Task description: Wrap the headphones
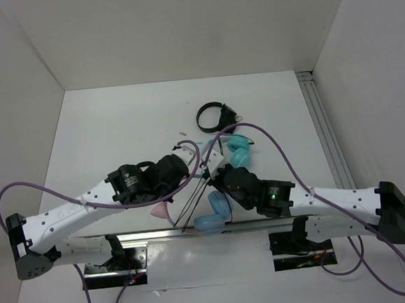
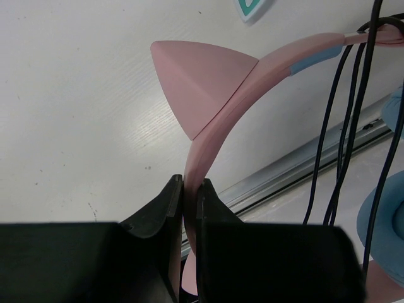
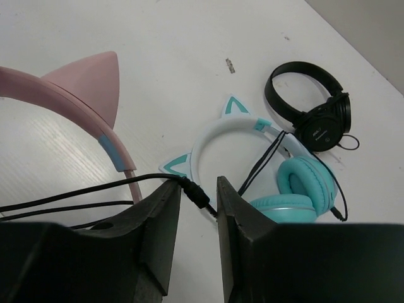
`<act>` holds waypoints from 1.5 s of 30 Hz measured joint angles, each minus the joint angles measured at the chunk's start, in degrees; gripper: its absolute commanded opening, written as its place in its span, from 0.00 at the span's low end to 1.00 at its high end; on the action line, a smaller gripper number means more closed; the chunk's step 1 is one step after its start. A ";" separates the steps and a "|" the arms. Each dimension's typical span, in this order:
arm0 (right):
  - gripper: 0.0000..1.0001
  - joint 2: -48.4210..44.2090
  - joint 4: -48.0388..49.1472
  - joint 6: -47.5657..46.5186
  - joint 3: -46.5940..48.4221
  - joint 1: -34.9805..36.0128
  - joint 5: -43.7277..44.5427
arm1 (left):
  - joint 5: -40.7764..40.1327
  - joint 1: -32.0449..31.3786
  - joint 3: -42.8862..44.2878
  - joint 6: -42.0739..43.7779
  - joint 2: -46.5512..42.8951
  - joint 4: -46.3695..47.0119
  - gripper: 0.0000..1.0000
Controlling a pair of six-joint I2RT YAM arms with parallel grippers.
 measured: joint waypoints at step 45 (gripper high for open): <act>1.00 1.46 -4.74 6.29 4.44 -11.37 -2.80 | 6.08 9.35 6.71 8.17 -0.50 -4.13 0.00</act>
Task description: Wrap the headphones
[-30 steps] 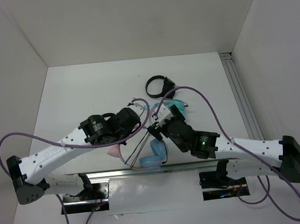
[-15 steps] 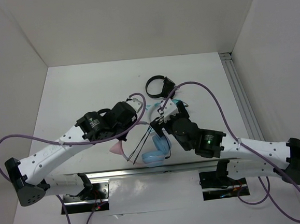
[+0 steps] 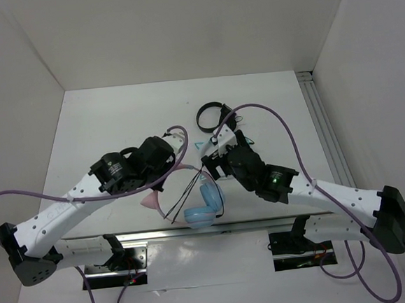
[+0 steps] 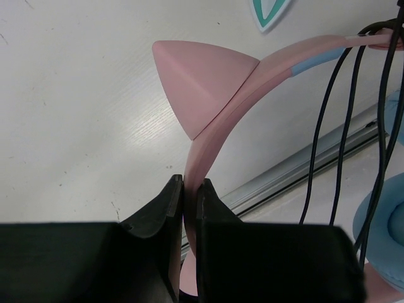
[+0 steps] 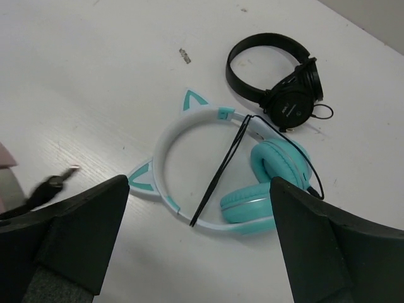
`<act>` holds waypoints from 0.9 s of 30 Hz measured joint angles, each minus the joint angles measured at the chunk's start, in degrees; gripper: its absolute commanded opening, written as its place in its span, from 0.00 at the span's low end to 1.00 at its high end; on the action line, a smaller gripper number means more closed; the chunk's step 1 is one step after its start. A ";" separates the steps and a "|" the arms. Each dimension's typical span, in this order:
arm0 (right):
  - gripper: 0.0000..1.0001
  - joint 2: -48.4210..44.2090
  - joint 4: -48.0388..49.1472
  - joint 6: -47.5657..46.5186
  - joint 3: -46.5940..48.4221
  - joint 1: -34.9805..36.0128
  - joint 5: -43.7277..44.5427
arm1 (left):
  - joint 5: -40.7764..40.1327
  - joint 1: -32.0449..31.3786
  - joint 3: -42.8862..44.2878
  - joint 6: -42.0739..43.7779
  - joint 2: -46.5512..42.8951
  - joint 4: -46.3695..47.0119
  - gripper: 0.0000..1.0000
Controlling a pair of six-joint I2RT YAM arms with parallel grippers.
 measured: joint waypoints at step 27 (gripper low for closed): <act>1.00 0.37 -13.25 20.68 6.05 -22.01 8.37 | 1.07 11.32 -0.11 -0.57 -1.55 4.50 0.00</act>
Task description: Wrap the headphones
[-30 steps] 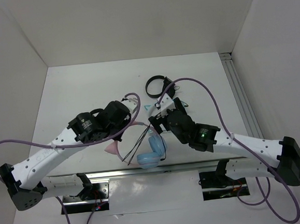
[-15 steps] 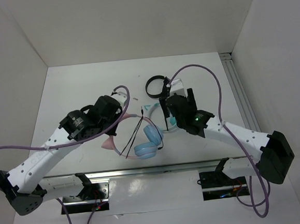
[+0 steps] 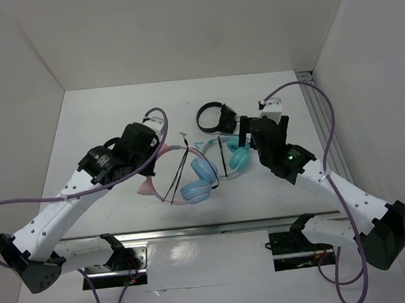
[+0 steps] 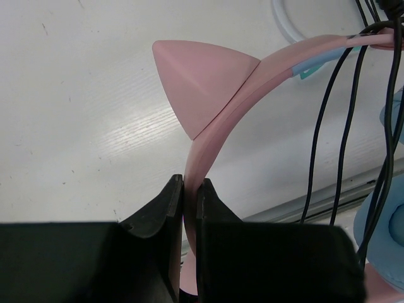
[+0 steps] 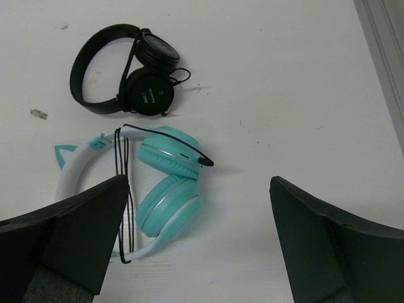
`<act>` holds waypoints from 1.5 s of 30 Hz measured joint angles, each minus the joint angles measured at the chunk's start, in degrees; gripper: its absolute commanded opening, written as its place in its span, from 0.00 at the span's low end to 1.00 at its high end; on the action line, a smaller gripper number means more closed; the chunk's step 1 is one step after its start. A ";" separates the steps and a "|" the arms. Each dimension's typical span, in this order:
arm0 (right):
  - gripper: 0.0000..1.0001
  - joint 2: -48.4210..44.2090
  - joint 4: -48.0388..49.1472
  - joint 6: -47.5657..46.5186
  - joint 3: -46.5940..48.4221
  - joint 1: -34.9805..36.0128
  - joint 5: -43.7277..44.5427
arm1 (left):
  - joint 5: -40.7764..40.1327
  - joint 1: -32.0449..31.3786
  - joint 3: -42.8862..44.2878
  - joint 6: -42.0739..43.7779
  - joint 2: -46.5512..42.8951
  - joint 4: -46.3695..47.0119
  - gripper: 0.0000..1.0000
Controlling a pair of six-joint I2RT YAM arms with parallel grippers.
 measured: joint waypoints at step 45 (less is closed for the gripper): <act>1.00 -10.10 -12.48 3.08 5.51 0.00 -6.56 | -1.38 -18.67 -11.41 -38.29 33.99 21.79 0.00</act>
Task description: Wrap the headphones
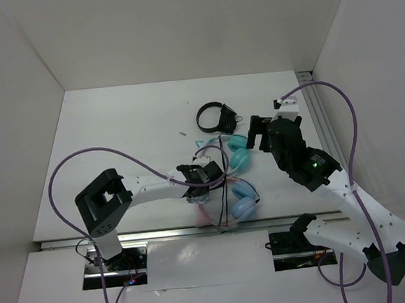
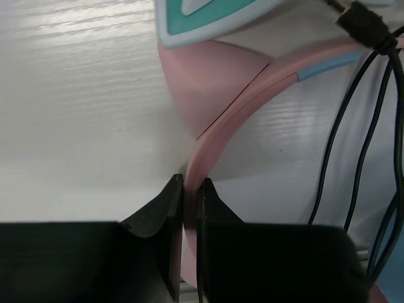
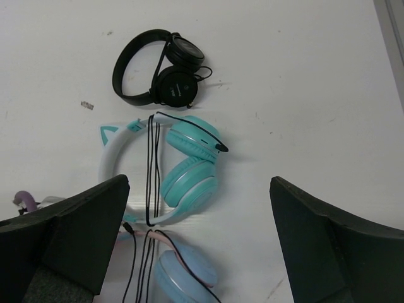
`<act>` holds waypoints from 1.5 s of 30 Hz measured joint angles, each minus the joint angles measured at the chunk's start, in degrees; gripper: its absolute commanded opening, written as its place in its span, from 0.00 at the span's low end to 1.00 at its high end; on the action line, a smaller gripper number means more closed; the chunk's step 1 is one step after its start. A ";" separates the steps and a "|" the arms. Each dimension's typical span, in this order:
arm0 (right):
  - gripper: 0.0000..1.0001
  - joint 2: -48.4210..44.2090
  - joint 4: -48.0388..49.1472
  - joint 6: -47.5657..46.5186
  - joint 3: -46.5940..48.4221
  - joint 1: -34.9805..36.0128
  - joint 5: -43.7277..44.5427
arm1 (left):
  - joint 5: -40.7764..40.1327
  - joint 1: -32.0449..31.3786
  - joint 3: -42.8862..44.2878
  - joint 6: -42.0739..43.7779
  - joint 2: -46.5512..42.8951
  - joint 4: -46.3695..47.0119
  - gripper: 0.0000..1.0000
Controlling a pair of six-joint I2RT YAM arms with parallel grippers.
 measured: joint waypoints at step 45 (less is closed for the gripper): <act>1.00 0.39 -1.03 0.02 1.09 0.00 -4.85 | -3.98 9.46 5.03 0.46 -8.02 -0.35 1.00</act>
